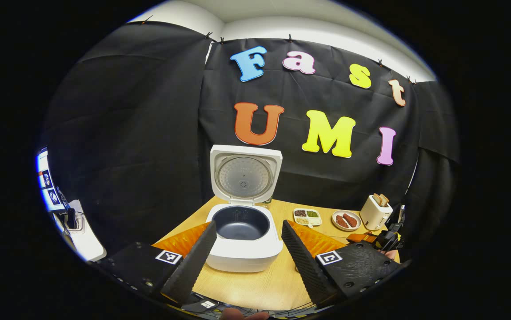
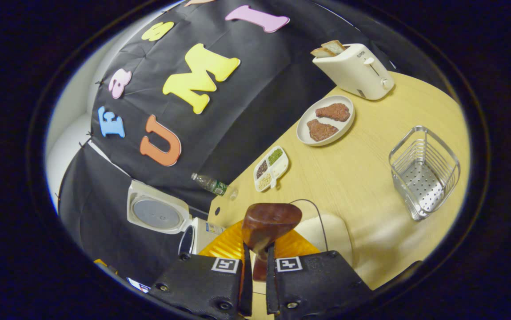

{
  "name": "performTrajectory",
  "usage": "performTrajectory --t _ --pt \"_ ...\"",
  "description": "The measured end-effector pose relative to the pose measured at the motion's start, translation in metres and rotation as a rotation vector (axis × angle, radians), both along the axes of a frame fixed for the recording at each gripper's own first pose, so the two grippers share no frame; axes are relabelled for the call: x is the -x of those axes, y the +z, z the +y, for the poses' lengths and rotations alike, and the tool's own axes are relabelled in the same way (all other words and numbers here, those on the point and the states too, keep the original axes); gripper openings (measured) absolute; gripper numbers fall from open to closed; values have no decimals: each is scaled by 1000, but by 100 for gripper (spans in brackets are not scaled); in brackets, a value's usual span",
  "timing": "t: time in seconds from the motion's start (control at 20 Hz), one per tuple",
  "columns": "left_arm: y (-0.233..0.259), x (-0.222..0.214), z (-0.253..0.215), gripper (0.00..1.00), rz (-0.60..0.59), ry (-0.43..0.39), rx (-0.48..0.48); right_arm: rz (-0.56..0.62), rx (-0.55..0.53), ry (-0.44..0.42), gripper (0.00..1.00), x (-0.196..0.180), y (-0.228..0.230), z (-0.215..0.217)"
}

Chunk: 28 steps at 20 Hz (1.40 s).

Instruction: Close the left gripper, press the button to open the rice cooker; take a wooden spoon from the chopstick holder with the right hand, scoop a spoonful of rice and pour it into the rice cooker, then put the wooden spoon back into the chopstick holder.

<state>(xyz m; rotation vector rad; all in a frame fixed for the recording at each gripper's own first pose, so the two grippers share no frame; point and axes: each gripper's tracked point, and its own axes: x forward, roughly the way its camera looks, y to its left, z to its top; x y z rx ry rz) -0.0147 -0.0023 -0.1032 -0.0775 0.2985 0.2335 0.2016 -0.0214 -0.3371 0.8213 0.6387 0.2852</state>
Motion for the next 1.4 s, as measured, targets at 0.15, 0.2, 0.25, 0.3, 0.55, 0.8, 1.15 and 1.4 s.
performTrajectory --t 0.15,0.2,0.25,0.3,0.55,0.8,1.15,1.4 --pt "1 -4 -6 94 -6 -6 2 -34 -33 -21 17 -3 25 -13" --pt "2 -5 -9 94 -9 -7 3 -46 -47 -25 17 -5 34 -15" --pt "0 -6 -7 94 -15 -7 4 -55 -59 -27 17 -6 42 -15" --pt "2 -7 -7 95 -20 -6 5 -63 -74 -28 17 -6 50 -16" --pt "6 0 12 94 -39 33 -8 -85 -208 -24 17 -4 89 0" --pt "10 13 48 94 -58 114 -14 -124 -275 79 16 -8 135 76" --pt "19 38 83 94 -86 169 -67 -157 -241 269 14 -39 169 217" --pt "15 58 108 94 -80 244 -57 -157 -126 366 17 -58 144 291"
